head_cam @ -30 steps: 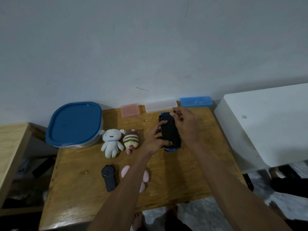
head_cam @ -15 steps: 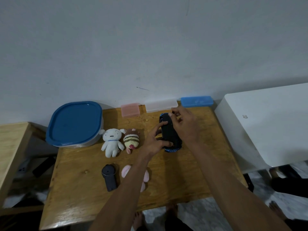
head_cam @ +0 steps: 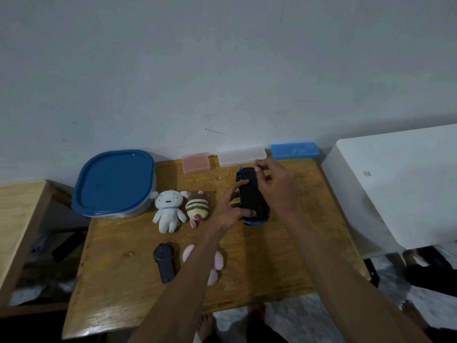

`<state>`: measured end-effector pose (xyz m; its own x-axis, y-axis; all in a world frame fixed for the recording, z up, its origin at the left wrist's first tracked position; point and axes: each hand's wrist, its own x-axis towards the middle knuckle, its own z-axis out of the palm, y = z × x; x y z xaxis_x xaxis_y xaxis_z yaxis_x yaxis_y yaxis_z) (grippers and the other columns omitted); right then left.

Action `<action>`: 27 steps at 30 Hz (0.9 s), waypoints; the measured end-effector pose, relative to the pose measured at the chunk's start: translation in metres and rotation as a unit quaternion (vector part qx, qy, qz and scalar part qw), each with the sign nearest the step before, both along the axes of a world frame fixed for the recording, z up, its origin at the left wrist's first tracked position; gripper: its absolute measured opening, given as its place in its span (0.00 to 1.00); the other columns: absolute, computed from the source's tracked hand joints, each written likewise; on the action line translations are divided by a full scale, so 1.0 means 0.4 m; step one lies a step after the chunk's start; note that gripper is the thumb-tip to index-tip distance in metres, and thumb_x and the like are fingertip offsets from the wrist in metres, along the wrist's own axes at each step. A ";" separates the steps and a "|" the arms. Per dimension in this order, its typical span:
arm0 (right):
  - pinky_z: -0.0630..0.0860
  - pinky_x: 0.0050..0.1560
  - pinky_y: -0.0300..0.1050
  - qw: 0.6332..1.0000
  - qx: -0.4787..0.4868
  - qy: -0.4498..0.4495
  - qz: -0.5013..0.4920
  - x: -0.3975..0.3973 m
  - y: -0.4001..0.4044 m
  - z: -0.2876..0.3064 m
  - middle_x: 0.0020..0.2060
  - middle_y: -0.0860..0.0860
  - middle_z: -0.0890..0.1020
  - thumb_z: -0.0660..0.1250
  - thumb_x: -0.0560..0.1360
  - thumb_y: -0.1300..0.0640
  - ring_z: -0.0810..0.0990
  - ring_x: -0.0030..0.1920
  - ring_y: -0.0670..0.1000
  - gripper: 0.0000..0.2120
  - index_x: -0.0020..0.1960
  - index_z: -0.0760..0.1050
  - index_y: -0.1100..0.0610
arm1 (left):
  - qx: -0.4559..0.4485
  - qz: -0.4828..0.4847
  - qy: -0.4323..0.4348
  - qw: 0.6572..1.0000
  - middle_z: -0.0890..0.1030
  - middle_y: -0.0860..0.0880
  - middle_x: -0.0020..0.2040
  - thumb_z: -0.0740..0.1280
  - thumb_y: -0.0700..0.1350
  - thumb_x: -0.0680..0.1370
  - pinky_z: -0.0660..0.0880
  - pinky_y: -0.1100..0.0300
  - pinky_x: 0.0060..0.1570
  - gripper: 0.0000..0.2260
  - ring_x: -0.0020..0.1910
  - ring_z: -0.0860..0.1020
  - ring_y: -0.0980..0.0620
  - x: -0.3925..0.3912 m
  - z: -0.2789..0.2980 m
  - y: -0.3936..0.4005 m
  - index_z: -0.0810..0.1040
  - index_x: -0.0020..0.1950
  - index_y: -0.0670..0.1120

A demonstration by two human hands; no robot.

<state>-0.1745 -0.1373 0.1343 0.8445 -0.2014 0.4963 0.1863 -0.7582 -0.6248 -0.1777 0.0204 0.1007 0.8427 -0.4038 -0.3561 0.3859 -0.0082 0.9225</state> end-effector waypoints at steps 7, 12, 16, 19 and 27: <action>0.75 0.39 0.33 0.999 0.041 0.020 -0.014 0.007 0.001 0.002 0.42 0.48 0.80 0.72 0.76 0.56 0.77 0.42 0.45 0.08 0.54 0.76 0.55 | -0.002 -0.001 0.001 1.000 0.75 0.47 0.66 0.75 0.27 0.66 0.80 0.39 0.56 0.38 0.64 0.76 0.41 -0.003 0.001 0.003 0.75 0.67 0.60; 0.79 0.41 0.33 1.000 -0.002 -0.003 0.003 -0.001 -0.002 0.001 0.46 0.51 0.84 0.70 0.78 0.56 0.81 0.45 0.45 0.07 0.54 0.79 0.58 | -0.012 0.003 0.001 1.000 0.76 0.47 0.66 0.75 0.27 0.67 0.81 0.40 0.55 0.38 0.64 0.77 0.41 0.000 0.003 0.008 0.75 0.68 0.59; 0.72 0.40 0.25 1.000 0.016 0.005 -0.012 0.006 0.005 0.005 0.42 0.50 0.83 0.71 0.77 0.58 0.80 0.42 0.46 0.06 0.51 0.77 0.59 | -0.019 0.003 0.002 1.000 0.75 0.45 0.66 0.74 0.25 0.67 0.83 0.43 0.52 0.37 0.62 0.78 0.41 0.004 0.015 0.009 0.74 0.70 0.55; 0.75 0.38 0.33 0.999 0.029 0.019 -0.017 0.013 0.009 0.005 0.41 0.47 0.79 0.71 0.77 0.56 0.78 0.41 0.46 0.10 0.56 0.75 0.55 | -0.019 -0.001 0.002 1.000 0.74 0.45 0.67 0.74 0.25 0.67 0.82 0.43 0.53 0.37 0.62 0.78 0.41 0.005 0.018 0.008 0.74 0.69 0.56; 0.82 0.43 0.44 1.000 -0.003 -0.008 -0.009 0.011 0.004 0.003 0.47 0.52 0.84 0.68 0.79 0.59 0.82 0.46 0.48 0.08 0.57 0.79 0.58 | -0.031 0.007 0.012 0.999 0.75 0.45 0.66 0.73 0.24 0.68 0.84 0.50 0.48 0.37 0.59 0.80 0.43 0.008 0.023 0.014 0.73 0.70 0.54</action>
<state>-0.1702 -0.1356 0.1356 0.8322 -0.2132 0.5118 0.1834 -0.7653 -0.6170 -0.1744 0.0258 0.1100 0.8397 -0.4137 -0.3518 0.4082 0.0534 0.9113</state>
